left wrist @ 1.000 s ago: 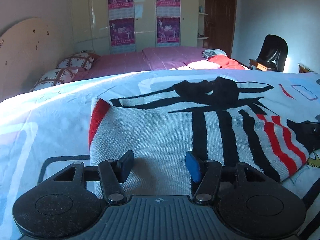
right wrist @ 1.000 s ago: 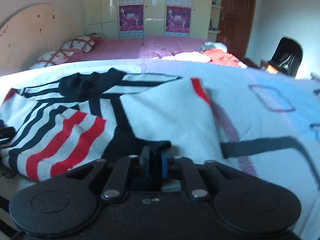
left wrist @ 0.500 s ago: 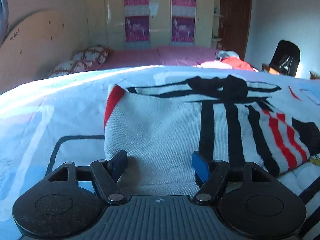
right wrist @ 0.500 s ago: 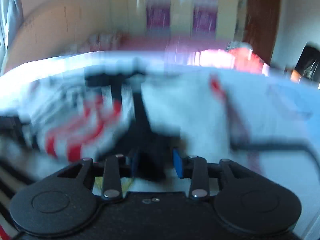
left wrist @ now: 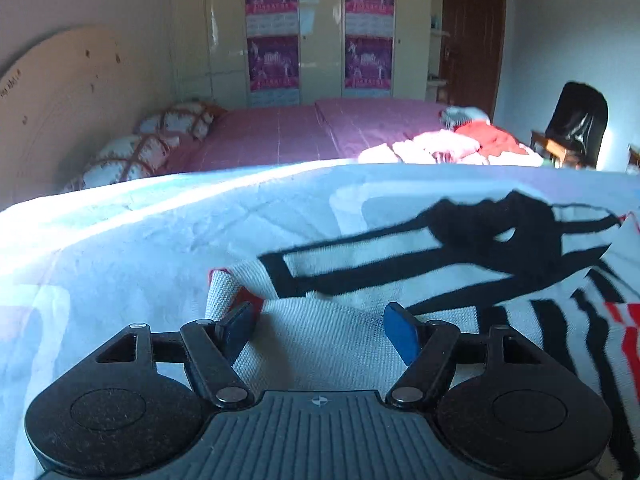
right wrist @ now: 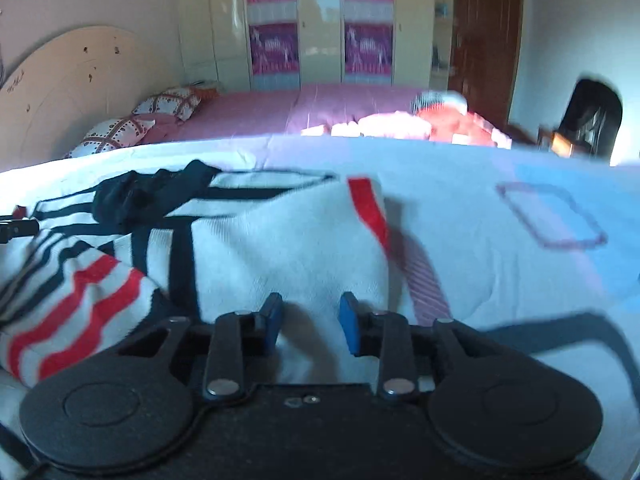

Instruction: Fold small clothes

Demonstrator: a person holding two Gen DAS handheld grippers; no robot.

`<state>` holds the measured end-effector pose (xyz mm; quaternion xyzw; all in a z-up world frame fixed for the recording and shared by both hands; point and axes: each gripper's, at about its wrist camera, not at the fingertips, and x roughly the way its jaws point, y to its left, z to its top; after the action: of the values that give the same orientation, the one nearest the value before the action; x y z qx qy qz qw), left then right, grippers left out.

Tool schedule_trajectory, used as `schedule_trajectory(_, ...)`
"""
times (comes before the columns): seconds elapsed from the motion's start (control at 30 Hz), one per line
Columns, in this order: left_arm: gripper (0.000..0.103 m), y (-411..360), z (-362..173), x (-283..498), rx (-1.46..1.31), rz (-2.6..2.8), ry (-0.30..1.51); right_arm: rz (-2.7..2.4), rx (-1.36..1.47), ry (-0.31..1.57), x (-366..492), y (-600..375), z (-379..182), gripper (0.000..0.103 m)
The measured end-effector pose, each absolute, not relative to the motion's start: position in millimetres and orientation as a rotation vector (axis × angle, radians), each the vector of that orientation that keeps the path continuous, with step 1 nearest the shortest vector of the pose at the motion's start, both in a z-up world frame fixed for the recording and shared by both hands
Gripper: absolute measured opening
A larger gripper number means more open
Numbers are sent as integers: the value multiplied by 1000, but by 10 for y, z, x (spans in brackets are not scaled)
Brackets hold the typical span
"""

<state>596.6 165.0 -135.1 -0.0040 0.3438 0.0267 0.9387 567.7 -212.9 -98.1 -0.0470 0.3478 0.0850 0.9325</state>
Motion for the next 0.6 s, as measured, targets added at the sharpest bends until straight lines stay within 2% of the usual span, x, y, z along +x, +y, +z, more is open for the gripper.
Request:
schedule_trajectory(0.07, 80, 1683, -1288, 6018, -32, 29, 735, 151, -101, 722, 5633, -2086, -915, 33)
schedule_trajectory(0.13, 80, 1739, -1115, 5810, -74, 22, 678, 151, -52, 686, 5414, -2174, -764, 35)
schedule_trajectory(0.27, 80, 1878, -1048, 4956, -146, -46, 667, 187, 1, 683, 4728, -2496, -601, 40)
schedule_trajectory(0.53, 80, 1742, -1302, 3259, -178, -132, 799, 109, 261, 901, 3383, -3252, -731, 41)
schedule_trajectory(0.57, 77, 1741, -1290, 3129, -193, -149, 816, 98, 277, 911, 3249, -3294, -739, 41)
schedule_trajectory(0.6, 70, 1726, -1277, 3035, -211, -164, 834, 89, 304, 921, 3126, -3328, -754, 41)
